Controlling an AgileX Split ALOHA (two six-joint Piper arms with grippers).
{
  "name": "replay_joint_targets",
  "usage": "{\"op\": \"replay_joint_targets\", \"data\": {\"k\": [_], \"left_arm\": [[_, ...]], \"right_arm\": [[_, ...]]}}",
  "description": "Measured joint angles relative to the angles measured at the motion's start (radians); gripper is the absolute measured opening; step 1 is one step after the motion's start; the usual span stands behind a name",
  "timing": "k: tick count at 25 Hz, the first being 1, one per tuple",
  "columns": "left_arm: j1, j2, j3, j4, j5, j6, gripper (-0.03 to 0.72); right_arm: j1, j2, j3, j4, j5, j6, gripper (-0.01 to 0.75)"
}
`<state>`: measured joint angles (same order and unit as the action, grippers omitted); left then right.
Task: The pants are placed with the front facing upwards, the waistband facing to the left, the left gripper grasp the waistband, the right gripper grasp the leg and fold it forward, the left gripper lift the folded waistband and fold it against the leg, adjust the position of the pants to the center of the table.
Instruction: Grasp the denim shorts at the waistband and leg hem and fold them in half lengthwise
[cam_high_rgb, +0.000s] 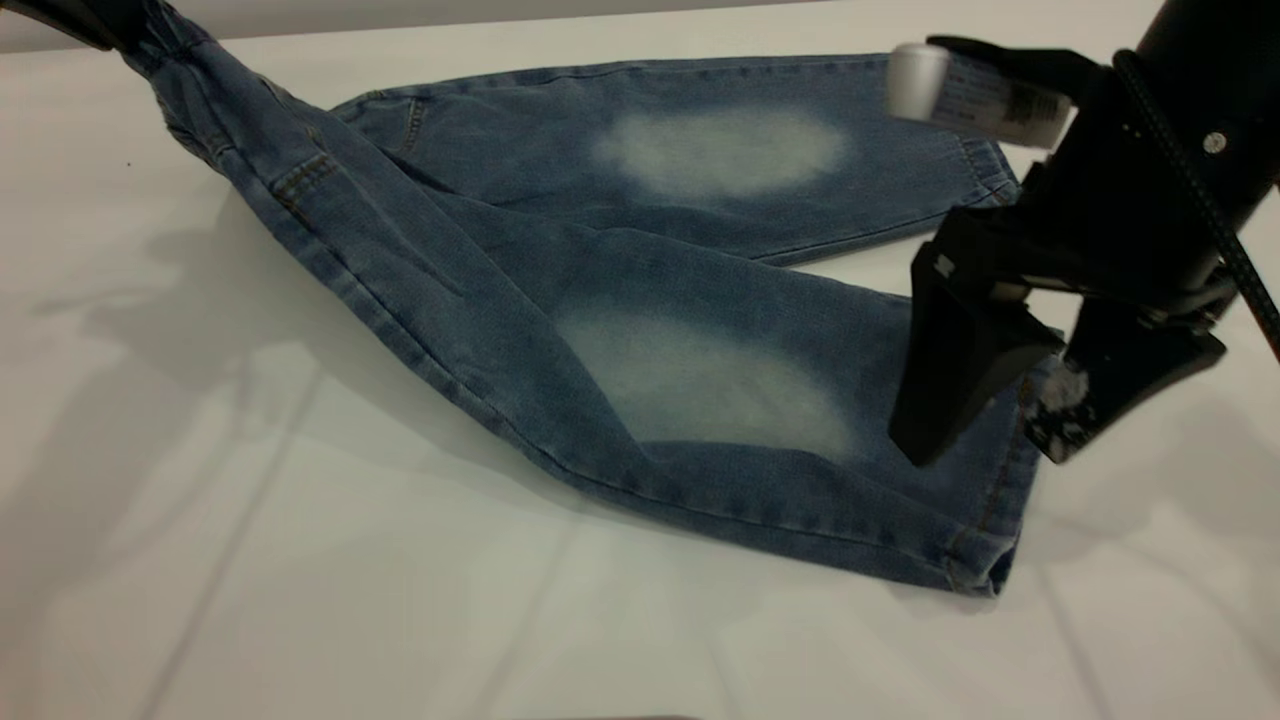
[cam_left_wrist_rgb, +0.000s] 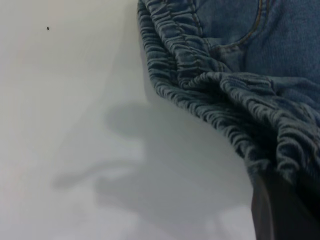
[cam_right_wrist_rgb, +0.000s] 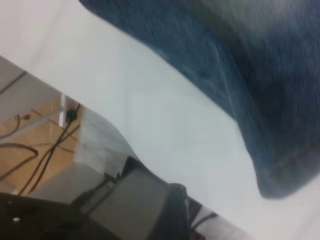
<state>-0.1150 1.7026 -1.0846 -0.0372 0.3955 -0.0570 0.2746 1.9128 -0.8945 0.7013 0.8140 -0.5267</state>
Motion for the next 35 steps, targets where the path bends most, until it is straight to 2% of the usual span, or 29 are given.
{"op": "replay_joint_targets", "data": {"k": [8,13,26,29,31,33,35], "left_arm": [[0.0,0.0,-0.001,0.0,0.004,0.0,0.03],[0.0,0.0,-0.001,0.0,0.005,0.0,0.03],[0.0,0.0,-0.001,0.0,0.007,0.0,0.03],[0.0,0.0,-0.001,0.0,0.007,0.0,0.03],[0.0,0.0,-0.001,0.0,0.007,0.0,0.03],[0.0,0.0,-0.001,0.0,0.007,0.0,0.03],[0.0,0.0,-0.001,0.0,0.007,0.0,0.03]], "right_arm": [[0.084,0.001,0.069,-0.014,-0.082,0.038,0.547],[0.086,0.017,0.07,-0.015,-0.158,0.038,0.541],[0.086,0.14,0.07,0.016,-0.186,0.031,0.521],[0.086,0.152,0.07,0.026,-0.188,0.02,0.47],[0.086,0.152,0.07,0.034,-0.191,0.014,0.404],[0.086,0.153,0.07,0.045,-0.193,-0.004,0.309],[0.086,0.153,0.07,0.052,-0.197,-0.023,0.172]]}}
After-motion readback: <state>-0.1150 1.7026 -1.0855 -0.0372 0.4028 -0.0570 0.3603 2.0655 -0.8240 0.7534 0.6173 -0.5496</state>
